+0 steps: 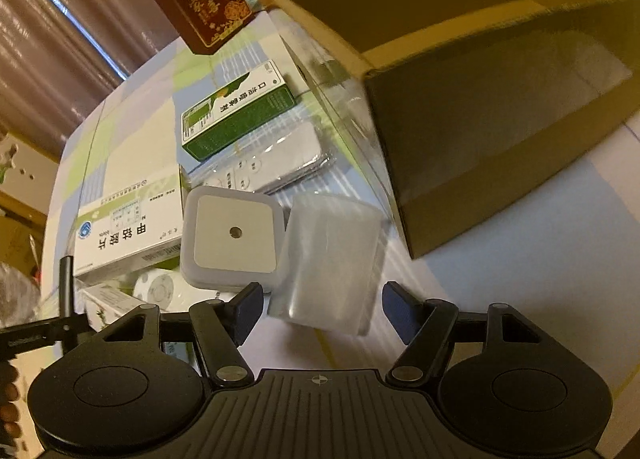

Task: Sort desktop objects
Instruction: 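Grasp the black remote with the left tool while the right tool grasps the clear plastic cup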

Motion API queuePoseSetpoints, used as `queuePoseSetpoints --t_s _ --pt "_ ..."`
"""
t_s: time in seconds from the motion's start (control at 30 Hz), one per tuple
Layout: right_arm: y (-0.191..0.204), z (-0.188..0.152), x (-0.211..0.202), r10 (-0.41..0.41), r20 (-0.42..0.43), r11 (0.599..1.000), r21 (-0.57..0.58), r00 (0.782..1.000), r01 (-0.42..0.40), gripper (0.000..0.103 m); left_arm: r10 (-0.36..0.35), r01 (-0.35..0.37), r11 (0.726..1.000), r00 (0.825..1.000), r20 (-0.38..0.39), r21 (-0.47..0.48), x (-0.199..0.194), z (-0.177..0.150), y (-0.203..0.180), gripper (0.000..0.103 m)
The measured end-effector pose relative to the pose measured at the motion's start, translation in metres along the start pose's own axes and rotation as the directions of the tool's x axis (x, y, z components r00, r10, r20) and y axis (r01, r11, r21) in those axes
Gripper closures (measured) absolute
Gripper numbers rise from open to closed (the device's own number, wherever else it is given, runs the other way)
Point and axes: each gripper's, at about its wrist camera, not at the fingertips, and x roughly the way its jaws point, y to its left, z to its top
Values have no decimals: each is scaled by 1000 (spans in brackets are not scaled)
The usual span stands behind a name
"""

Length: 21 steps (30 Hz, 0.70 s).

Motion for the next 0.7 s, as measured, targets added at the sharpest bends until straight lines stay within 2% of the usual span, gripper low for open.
queuePoseSetpoints --t_s 0.07,0.17,0.3,0.33,0.4,0.53,0.57,0.6,0.63,0.67,0.7 --pt "6 0 2 -25 -16 997 -68 1000 24 50 -1 1 1000 1000 -1 2 -1 -1 0 69" --pt "5 -5 -4 -36 -86 992 -124 996 25 51 0 0 1000 1000 -11 8 -3 -2 -1 69" --pt "6 -18 -16 -89 -157 959 -279 984 42 50 -16 16 1000 999 -35 0 -9 -10 0 69" --pt "6 -21 -19 -107 -154 953 -297 982 57 48 -17 17 1000 999 -47 1 -9 -13 -2 69" --pt "5 -26 -22 -136 -129 950 -297 982 93 21 0 1 1000 998 -55 13 -10 -16 -5 69" --pt "12 -27 -19 -115 -91 959 -271 989 86 21 41 -38 998 997 -62 45 -10 -18 -13 68" --pt "14 -28 -15 -126 -89 956 -278 988 97 21 51 -47 997 997 -64 56 -9 -16 -15 68" --pt "16 -29 -11 -141 -85 950 -290 986 111 32 61 -57 996 996 -66 67 -7 -15 -16 65" --pt "19 -32 -9 -164 -72 939 -318 984 133 36 72 -66 994 995 -69 84 -6 -13 -19 63" --pt "21 -35 -8 -183 -57 925 -348 982 152 48 88 -80 991 993 -74 109 -5 -12 -23 63" --pt "23 -37 -10 -187 -45 914 -375 981 157 53 104 -94 987 992 -73 132 -4 -13 -27 62"
